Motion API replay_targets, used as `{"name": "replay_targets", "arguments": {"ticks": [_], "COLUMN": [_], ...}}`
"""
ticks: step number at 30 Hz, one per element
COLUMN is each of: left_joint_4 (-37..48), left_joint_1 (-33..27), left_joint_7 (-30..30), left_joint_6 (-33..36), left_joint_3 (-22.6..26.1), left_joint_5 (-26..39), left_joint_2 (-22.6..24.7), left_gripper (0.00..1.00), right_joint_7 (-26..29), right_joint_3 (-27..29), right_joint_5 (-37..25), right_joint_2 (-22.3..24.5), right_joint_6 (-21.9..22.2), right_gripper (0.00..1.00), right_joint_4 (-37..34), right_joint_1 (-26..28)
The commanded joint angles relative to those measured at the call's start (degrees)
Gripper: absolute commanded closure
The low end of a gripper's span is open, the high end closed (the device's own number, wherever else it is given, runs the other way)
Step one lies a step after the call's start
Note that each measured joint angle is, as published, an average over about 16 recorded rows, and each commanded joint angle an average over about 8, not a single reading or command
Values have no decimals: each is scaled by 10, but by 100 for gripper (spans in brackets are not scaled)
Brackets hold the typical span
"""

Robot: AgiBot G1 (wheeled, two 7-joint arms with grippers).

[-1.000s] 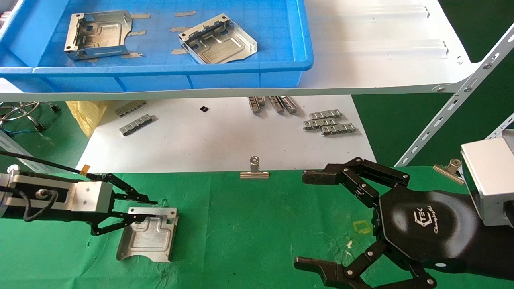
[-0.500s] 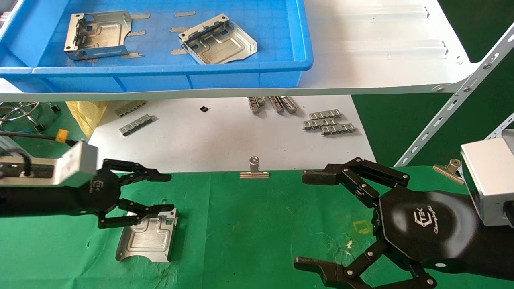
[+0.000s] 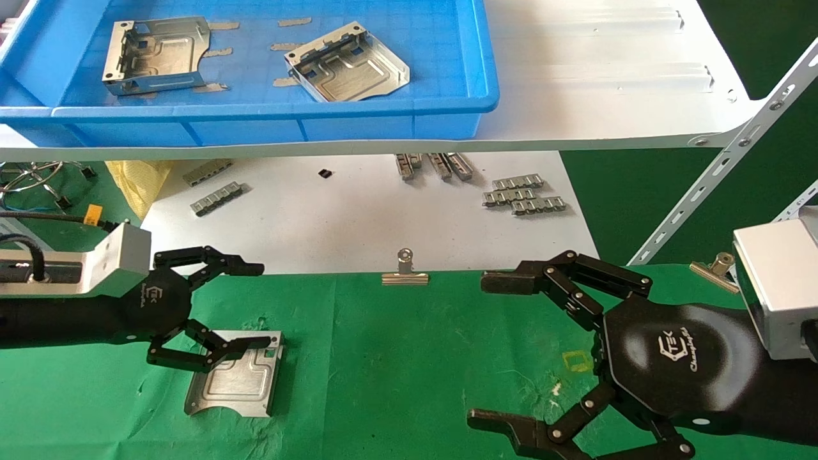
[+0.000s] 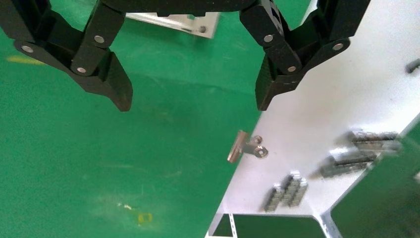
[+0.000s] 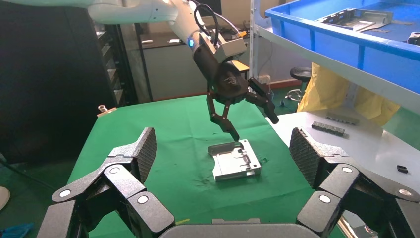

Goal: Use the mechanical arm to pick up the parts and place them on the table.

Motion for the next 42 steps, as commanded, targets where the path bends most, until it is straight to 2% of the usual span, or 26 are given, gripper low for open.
{"name": "replay_targets", "arguments": {"ticks": [1, 42], "left_joint_4": [-2, -357], "left_joint_1": [1, 227], "left_joint_7": [0, -222], "left_joint_6": [0, -42], "left_joint_3": [-2, -287], "left_joint_5": [2, -36], "left_joint_2": [0, -65], "left_gripper": [0, 0], "right_joint_7": [0, 0], "right_joint_3": [0, 0], "right_joint_5": [0, 0], "right_joint_2": [0, 0], "right_joint_6": [0, 0], "right_gripper": [0, 0], "right_joint_4": [0, 0], "right_joint_1": [0, 0]}}
